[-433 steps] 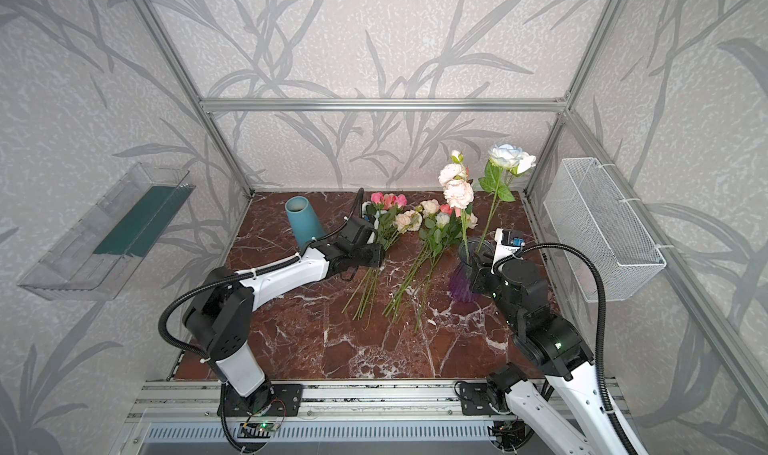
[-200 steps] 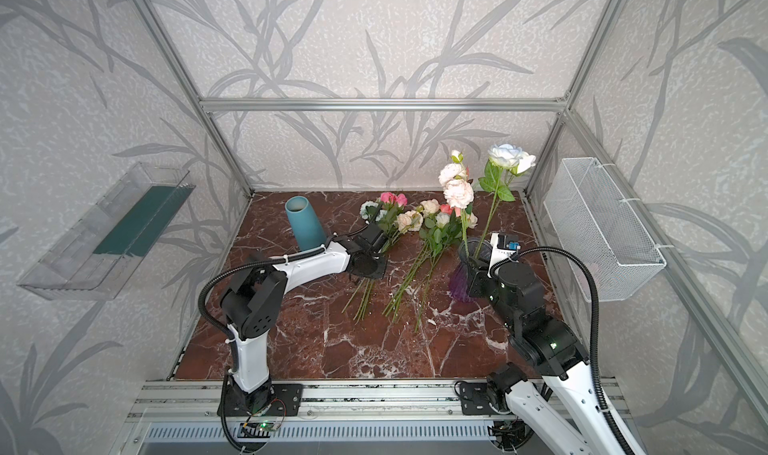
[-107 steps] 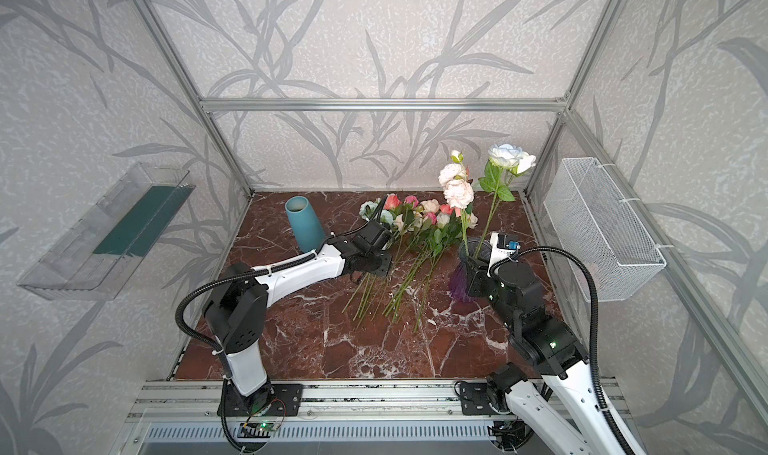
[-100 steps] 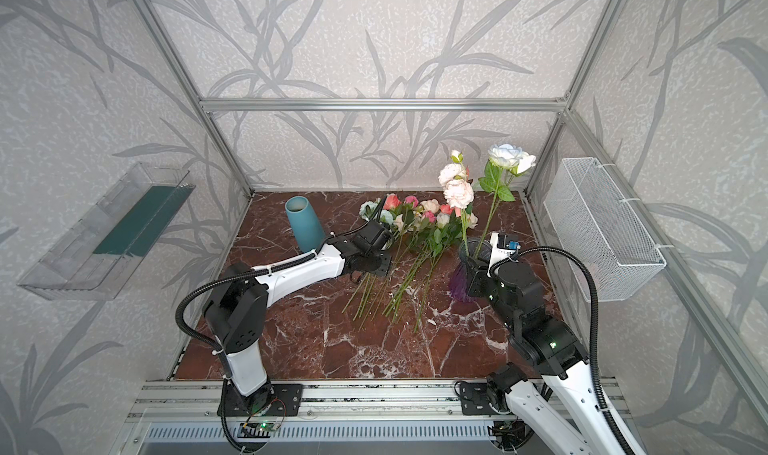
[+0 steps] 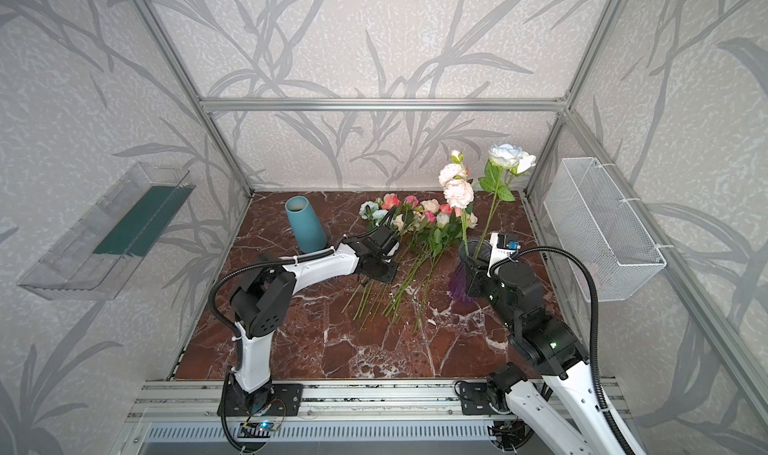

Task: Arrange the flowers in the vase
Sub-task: 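Lower the left gripper onto the loose stems and grasp a pink rose stem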

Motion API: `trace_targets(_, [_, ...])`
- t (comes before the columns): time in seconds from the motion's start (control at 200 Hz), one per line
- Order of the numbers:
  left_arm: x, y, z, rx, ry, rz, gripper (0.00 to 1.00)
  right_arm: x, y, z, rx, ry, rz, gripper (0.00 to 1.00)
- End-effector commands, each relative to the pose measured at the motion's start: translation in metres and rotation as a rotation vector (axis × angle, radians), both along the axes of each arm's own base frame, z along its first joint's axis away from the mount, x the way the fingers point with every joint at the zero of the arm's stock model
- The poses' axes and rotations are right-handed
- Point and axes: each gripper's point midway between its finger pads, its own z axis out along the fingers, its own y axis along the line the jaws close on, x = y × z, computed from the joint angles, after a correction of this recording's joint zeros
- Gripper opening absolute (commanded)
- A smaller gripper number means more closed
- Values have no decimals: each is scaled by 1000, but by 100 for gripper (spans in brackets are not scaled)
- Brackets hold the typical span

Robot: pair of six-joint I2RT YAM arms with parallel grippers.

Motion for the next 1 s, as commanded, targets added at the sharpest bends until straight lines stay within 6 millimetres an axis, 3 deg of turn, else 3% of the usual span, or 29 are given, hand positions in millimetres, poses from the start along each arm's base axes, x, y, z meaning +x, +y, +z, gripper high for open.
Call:
trace_targets(0.0, [10, -5, -2, -15, 0, 10, 26, -1, 1, 16, 35, -35, 7, 31])
trace_targets(0.065, [15, -3, -5, -22, -3, 29, 14, -2, 2, 15, 45, -33, 12, 31])
trace_targets(0.14, [18, -4, -4, -52, 0, 33, 7, -3, 4, 15, 53, -29, 18, 31])
trace_targets(0.285, [19, -4, 0, -72, -9, 26, 3, -5, 2, 14, 55, -27, 16, 32])
trace_targets(0.4, [20, -3, 14, -82, -34, 24, 0, -7, 2, 18, 58, -33, 18, 31])
trace_targets(0.645, [15, 2, 93, -184, -190, -5, 0, -10, 1, 23, 50, -41, 22, 31])
trace_targets(0.805, [7, 7, 129, -285, -293, -3, 0, -8, 4, 28, 59, -44, 36, 31])
trace_targets(0.89, [2, 9, 148, -335, -331, -7, 0, -8, 11, 34, 78, -50, 65, 31])
trace_targets(1.0, [-11, 5, 192, -472, -442, -62, 0, -7, 27, 49, 137, -70, 136, 31])
